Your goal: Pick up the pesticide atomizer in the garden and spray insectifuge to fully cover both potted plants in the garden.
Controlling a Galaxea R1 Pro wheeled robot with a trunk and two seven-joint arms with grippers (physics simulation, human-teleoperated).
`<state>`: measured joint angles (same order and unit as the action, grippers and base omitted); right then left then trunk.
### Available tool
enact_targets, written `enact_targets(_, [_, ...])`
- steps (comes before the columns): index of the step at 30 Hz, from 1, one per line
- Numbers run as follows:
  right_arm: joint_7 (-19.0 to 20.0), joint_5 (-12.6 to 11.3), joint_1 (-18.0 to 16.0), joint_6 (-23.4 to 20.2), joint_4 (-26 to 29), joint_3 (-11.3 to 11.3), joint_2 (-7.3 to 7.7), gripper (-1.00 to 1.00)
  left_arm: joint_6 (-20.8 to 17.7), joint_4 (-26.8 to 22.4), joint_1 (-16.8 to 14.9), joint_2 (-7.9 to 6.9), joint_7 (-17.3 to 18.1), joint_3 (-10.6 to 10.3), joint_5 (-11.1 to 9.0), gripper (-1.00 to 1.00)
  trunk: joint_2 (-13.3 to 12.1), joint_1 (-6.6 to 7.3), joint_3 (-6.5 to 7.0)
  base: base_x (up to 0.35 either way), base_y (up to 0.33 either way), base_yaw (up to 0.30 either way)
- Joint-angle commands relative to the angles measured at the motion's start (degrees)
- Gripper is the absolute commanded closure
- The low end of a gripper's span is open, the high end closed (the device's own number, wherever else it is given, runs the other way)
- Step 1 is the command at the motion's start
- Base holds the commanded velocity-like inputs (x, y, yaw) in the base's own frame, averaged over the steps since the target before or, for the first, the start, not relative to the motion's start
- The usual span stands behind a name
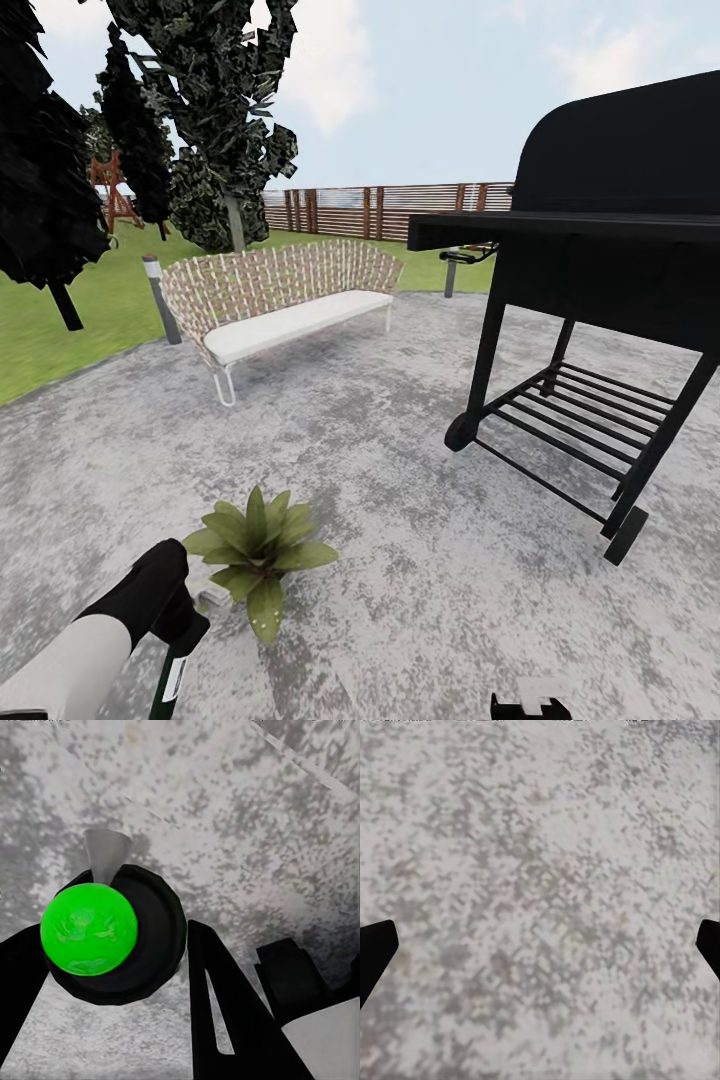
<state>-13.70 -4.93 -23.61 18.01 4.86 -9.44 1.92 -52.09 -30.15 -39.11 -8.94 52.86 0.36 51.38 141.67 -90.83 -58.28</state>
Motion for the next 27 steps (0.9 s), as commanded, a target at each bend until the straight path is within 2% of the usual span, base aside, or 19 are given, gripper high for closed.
enact_targets(1, [-0.2, -0.5, 0.0, 0.2, 0.0, -0.5, 0.01, -1.0, -0.2, -0.1, 0.0, -0.01, 0.5, 0.1, 0.5, 1.0, 0.0, 0.01, -0.06, 0.09, 0.042, 0.0])
enact_targets(8, [-0.3, -0.6, 0.0, 0.2, 0.1, -0.5, -0.06, -1.0, -0.1, 0.2, 0.2, -0.03, 0.4, 0.1, 0.6, 1.0, 0.0, 0.01, -0.05, 0.218, 0.175, -0.007])
enact_targets(14, [-0.3, -0.6, 0.0, 0.2, 0.1, -0.4, -0.07, -1.0, 0.1, 0.8, 0.3, -0.17, 0.3, -0.1, 1.0, 1.0, 0.0, 0.01, 0.04, 0.06, 0.278, -0.183])
enact_targets(27, [-0.3, -0.8, 0.0, 0.1, 0.2, -0.3, -0.16, -1.0, 0.3, 0.8, 0.3, -0.38, 0.5, -0.1, 1.1, 1.0, 0.0, 0.01, -0.18, 0.001, 0.02, -0.017])
